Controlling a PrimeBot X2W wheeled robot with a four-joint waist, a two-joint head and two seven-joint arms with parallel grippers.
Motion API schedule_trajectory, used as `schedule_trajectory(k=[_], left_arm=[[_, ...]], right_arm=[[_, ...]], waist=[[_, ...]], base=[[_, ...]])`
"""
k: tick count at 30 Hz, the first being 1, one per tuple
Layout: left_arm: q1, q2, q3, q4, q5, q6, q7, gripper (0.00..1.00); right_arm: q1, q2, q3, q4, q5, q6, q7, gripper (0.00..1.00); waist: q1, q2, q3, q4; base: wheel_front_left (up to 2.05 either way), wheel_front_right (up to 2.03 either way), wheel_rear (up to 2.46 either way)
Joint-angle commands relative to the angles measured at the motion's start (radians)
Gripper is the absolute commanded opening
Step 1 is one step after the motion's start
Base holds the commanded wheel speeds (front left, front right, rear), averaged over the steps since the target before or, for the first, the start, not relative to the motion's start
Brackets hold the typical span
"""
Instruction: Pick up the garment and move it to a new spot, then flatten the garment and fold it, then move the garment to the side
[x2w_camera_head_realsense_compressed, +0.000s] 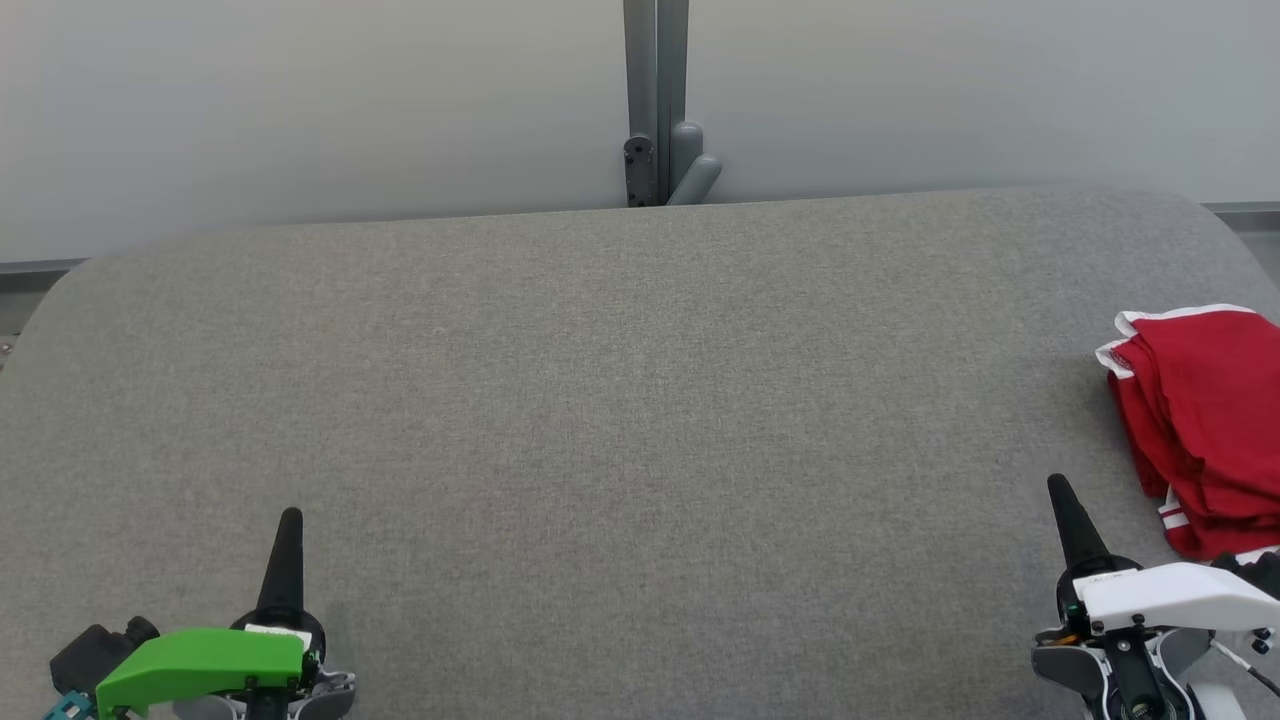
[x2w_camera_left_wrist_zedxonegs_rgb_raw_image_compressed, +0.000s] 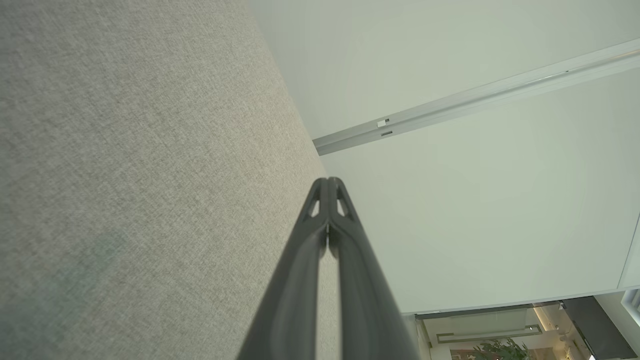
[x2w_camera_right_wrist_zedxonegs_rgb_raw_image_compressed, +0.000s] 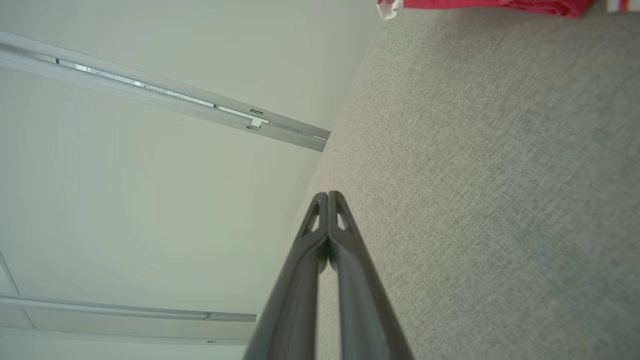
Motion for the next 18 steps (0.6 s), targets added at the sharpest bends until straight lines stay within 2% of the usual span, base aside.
schedule_trajectory(k=[1,18], left_arm=[[-0.024,0.01,0.007,-0.009,-0.013,0.0,0.004,0.0],[-0.05,0.009,0.029,-0.014,-0.143,0.0,0.045,0.0]], right_arm=[[-0.019,-0.006,0.002,-0.012,0.019,0.001,0.006,0.0],[-0.038,-0.008,0.009,-0.016,0.182,0.001,0.044,0.0]], waist=[[0.0,-0.0001,0.0,0.0],[0.0,-0.0001,0.003,-0.006]], base=[[0.0,0.0,0.0],[0.0,0.0,0.0]])
